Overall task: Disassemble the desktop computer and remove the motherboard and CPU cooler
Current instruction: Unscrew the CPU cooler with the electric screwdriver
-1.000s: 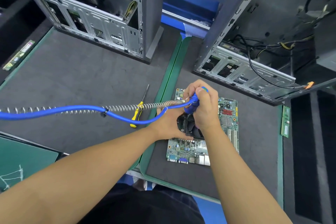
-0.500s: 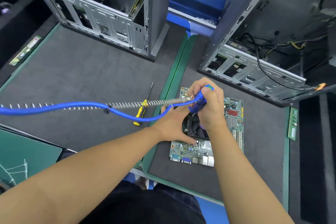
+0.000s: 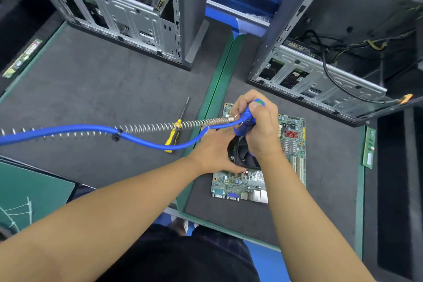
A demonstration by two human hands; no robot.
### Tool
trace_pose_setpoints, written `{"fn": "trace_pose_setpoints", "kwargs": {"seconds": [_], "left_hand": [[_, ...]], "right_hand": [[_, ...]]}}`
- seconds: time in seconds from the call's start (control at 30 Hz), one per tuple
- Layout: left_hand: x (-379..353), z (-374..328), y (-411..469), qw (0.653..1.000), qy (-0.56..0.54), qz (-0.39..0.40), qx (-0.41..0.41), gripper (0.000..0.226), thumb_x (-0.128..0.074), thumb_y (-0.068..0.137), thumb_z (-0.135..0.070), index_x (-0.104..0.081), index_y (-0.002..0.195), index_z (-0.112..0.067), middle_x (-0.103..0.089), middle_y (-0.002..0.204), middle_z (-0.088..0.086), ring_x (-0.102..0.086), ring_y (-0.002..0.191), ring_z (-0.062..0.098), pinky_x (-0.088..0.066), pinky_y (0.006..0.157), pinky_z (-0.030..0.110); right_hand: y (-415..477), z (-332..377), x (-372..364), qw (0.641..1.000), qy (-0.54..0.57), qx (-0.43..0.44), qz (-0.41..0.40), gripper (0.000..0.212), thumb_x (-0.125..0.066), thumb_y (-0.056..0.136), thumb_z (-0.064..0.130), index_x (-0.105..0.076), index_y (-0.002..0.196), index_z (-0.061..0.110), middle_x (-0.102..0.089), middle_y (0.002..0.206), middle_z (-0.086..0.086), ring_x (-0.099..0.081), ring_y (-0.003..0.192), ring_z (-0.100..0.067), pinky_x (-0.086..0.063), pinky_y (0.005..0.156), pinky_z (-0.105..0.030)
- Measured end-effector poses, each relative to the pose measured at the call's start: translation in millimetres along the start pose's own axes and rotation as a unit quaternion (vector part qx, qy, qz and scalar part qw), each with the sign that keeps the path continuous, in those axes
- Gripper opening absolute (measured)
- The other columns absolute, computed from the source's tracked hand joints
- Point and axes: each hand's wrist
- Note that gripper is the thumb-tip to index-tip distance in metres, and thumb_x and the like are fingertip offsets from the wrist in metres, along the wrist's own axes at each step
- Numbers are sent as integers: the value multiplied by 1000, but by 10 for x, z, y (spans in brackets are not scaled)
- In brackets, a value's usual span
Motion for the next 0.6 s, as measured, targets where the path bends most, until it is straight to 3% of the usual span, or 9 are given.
{"fn": "trace_pose_setpoints", "kwargs": {"seconds": [0.07, 0.13, 0.2, 0.3, 0.37, 0.5, 0.6], "left_hand": [[-5, 17, -21, 1000, 15, 20, 7, 98, -82, 59, -62, -40, 141, -28, -49, 139, -9, -27, 114, 1, -14, 91, 11], [-22, 69, -28, 999, 6, 36, 16, 99, -79, 59, -67, -37, 141, -31, -45, 139, -8, -31, 121, 6, -22, 102, 16], [-34, 114, -37, 999, 17, 40, 32, 100, -76, 56, -73, -35, 139, -34, -39, 136, -10, -32, 130, 13, -32, 112, 34], [-58, 116, -58, 997, 75, -10, 8, 100, -73, 52, -78, -32, 137, -41, -22, 123, -30, -27, 133, 12, -31, 108, 40], [-72, 110, -58, 998, 69, -11, 5, 98, -75, 52, -75, -37, 135, -42, -25, 120, -36, -27, 134, 11, -29, 108, 41], [-81, 116, -45, 998, 65, -3, 15, 89, -74, 52, -76, -44, 129, -42, -42, 126, -28, -26, 135, 10, -28, 109, 47], [-83, 103, -48, 998, 50, -23, 6, 89, -73, 51, -76, -44, 128, -43, -43, 123, -30, -31, 132, 11, -32, 107, 49]], "right_hand": [[-15, 13, -9, 1000, -3, -7, 4, 22, -46, 85, 30, -53, 70, 16, -52, 62, -8, -36, 46, -18, -26, 45, -23], [-43, 43, -6, 1000, -8, 2, -7, 25, -46, 87, 33, -53, 70, 17, -52, 61, -6, -38, 46, -19, -26, 43, -28], [-103, 72, 2, 1000, 7, 22, -5, 25, -46, 89, 34, -54, 70, 19, -53, 62, -1, -44, 50, -19, -28, 44, -32], [-253, 46, -15, 998, 36, 38, 24, 24, -44, 91, 29, -54, 72, 17, -53, 62, 0, -49, 55, -16, -34, 49, -25], [-333, 5, -20, 999, 43, 16, 9, 24, -45, 89, 30, -54, 70, 16, -53, 61, 0, -45, 55, -18, -36, 51, -25], [-408, -46, 16, 999, 36, -12, -31, 25, -46, 86, 31, -53, 69, 15, -47, 60, -6, -34, 50, -26, -28, 47, -34], [-402, -40, 35, 998, 43, -1, -51, 25, -46, 85, 30, -53, 68, 13, -48, 64, -6, -34, 55, -23, -27, 49, -34]]}}
Point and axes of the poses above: each hand's wrist, its own y-axis towards the middle knuckle, its own x-axis out of the back of the hand, z = x × y
